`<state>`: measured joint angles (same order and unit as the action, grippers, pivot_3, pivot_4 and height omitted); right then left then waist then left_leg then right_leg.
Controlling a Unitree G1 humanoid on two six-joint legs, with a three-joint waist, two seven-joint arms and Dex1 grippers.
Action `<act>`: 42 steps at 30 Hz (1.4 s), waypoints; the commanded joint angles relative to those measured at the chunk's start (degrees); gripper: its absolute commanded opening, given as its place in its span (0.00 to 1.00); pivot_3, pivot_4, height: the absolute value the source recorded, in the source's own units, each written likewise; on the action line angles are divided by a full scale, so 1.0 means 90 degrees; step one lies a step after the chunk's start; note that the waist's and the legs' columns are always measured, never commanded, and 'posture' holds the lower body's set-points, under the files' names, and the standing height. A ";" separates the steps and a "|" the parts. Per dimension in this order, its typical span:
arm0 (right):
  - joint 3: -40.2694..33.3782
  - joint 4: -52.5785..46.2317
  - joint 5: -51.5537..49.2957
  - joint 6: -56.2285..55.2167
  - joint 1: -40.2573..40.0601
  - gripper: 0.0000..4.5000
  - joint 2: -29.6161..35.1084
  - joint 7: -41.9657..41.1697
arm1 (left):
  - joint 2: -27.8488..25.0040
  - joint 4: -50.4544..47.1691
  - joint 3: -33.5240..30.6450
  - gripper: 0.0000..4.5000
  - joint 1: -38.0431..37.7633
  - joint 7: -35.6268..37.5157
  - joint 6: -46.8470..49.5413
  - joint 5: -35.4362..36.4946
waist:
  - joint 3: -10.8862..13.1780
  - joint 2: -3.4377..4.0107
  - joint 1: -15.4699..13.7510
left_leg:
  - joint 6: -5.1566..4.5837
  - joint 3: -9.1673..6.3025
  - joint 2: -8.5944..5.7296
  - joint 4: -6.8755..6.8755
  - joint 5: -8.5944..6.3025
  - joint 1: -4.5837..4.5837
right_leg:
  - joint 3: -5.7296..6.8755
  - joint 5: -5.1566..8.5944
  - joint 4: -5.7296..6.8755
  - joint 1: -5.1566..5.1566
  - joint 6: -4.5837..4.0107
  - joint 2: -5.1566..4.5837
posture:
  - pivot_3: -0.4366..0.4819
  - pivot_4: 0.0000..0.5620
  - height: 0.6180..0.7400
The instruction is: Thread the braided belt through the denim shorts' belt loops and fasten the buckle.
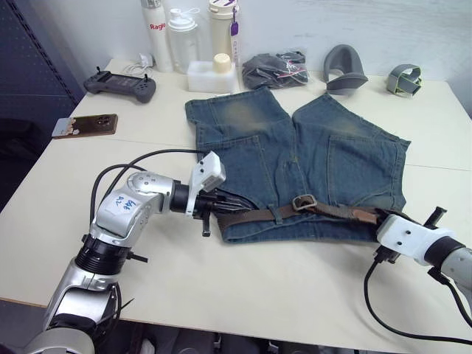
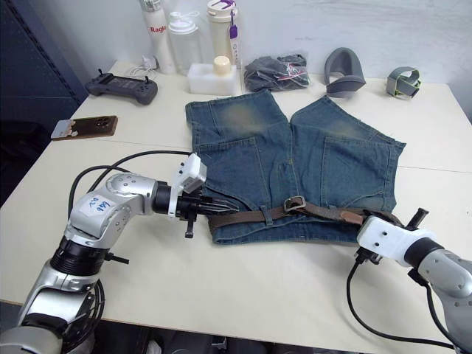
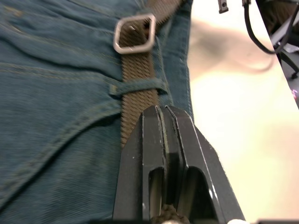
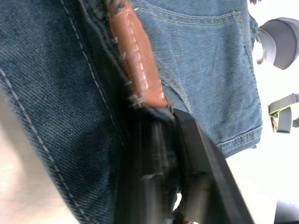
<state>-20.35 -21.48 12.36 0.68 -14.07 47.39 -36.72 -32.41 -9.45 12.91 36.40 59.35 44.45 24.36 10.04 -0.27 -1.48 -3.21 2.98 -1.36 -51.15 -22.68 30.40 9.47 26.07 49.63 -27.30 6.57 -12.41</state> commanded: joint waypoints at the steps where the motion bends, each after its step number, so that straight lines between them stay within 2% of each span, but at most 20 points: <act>1: -0.0043 -0.0207 -0.0004 0.0069 0.0078 0.01 -0.0043 0.0101 | -0.0107 -0.0244 0.0172 0.00 -0.0072 -0.0056 -0.0286 -0.0246 | 0.0000 0.0001 -0.0004 | 0.0000 0.0000 0.0000 0.0000 0.0000 -0.0001 | -0.0001 0.0000 0.0000 0.0000 -0.0001 0.0000 | 0.48 0.27 0.25; 4: -0.0023 -0.0234 -0.0004 0.0118 0.0104 0.00 -0.0073 0.0107 | 0.0029 -0.0270 0.0053 0.20 -0.0138 -0.0202 -0.0054 -0.0081 | 0.0000 0.0001 -0.0006 | -0.0001 0.0000 0.0000 -0.0001 0.0001 0.0000 | -0.0001 -0.0002 0.0001 0.0000 -0.0001 0.0000 | 0.48 0.27 0.25; 5: -0.0016 -0.0240 -0.0003 0.0127 0.0109 0.00 -0.0082 0.0110 | 0.0039 -0.0292 0.0105 0.32 -0.0159 -0.0288 -0.0163 -0.0201 | 0.0000 0.0001 -0.0006 | -0.0001 0.0000 0.0000 -0.0002 0.0001 0.0000 | -0.0001 -0.0002 0.0001 0.0000 0.0000 0.0000 | 0.48 0.27 0.25; 8: -0.0002 -0.0247 -0.0002 0.0150 0.0116 0.00 -0.0096 0.0113 | -0.0017 -0.0296 0.0365 0.55 -0.0221 -0.0439 -0.0605 -0.0645 | 0.0000 0.0001 -0.0003 | -0.0001 0.0000 0.0000 -0.0001 0.0002 0.0000 | -0.0002 -0.0003 0.0001 0.0000 0.0000 0.0000 | 0.48 0.27 0.25; 17: 0.0015 -0.0232 0.0016 0.0217 0.0187 0.00 -0.0087 0.0125 | -0.0081 -0.0057 0.0861 0.55 -0.0438 -0.0618 -0.1583 -0.1572 | 0.0000 0.0001 -0.0006 | 0.0000 0.0001 -0.0001 -0.0002 0.0003 0.0000 | -0.0002 -0.0004 0.0004 -0.0003 0.0000 0.0000 | 0.48 0.27 0.25; 20: -0.0008 -0.0234 0.0024 0.0225 0.0180 0.00 -0.0088 0.0129 | 0.0005 0.0022 0.0791 0.35 -0.0448 -0.0669 -0.1783 -0.1649 | 0.0000 0.0001 -0.0006 | 0.0001 0.0001 -0.0001 -0.0002 0.0004 0.0000 | -0.0003 -0.0006 0.0005 -0.0004 -0.0001 0.0000 | 0.48 0.27 0.25; 24: -0.0010 -0.0220 0.0047 0.0216 0.0146 0.00 -0.0086 0.0132 | 0.0007 0.0028 0.0710 0.02 -0.0509 -0.0696 -0.2277 -0.1758 | 0.0000 0.0002 -0.0007 | 0.0001 0.0001 -0.0001 -0.0002 0.0006 -0.0001 | -0.0003 -0.0006 0.0007 -0.0004 -0.0002 0.0000 | 0.48 0.27 0.25; 30: 0.0063 -0.0183 0.0063 0.0322 0.0152 0.00 -0.0091 0.0097 | -0.0381 -0.0012 0.0598 0.01 -0.0889 -0.0977 -0.3844 -0.2529 | 0.0000 0.0002 -0.0008 | 0.0002 0.0002 -0.0001 -0.0001 0.0006 0.0000 | -0.0004 -0.0007 0.0008 -0.0006 -0.0002 -0.0001 | 0.48 0.27 0.25; 32: 0.0056 -0.0137 0.0091 0.0396 0.0112 0.00 -0.0094 0.0100 | -0.0543 0.0053 0.0408 0.01 -0.1118 -0.1207 -0.4036 -0.2722 | 0.0000 0.0002 0.0010 | 0.0002 0.0002 -0.0001 -0.0001 0.0006 0.0000 | -0.0004 -0.0007 0.0009 -0.0007 -0.0003 -0.0001 | 0.48 0.27 0.25; 37: -0.0013 -0.0032 0.0094 0.0514 0.0002 0.00 -0.0099 0.0144 | -0.0887 0.0290 -0.0014 0.01 -0.1646 -0.1647 -0.4011 -0.2984 | -0.0001 0.0004 0.0007 | 0.0004 0.0004 -0.0001 0.0002 0.0007 -0.0003 | -0.0010 -0.0008 0.0013 -0.0012 -0.0005 0.0000 | 0.48 0.27 0.25; 42: -0.0018 0.0031 0.0078 0.0581 -0.0049 0.00 -0.0092 0.0165 | -0.0967 0.0586 -0.0400 0.01 -0.2083 -0.1879 -0.3618 -0.2797 | -0.0001 0.0006 0.0012 | 0.0005 0.0004 -0.0001 0.0001 0.0007 -0.0007 | -0.0014 -0.0010 0.0015 -0.0011 -0.0006 0.0000 | 0.48 0.27 0.25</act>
<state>-17.78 -23.30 12.30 3.70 -13.83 46.67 -36.44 -37.46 -8.94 14.72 21.71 44.49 7.05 0.60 10.03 -0.22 -1.37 -3.16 3.02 -1.37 -51.14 -22.61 30.31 9.33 25.98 49.79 -27.40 6.52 -12.41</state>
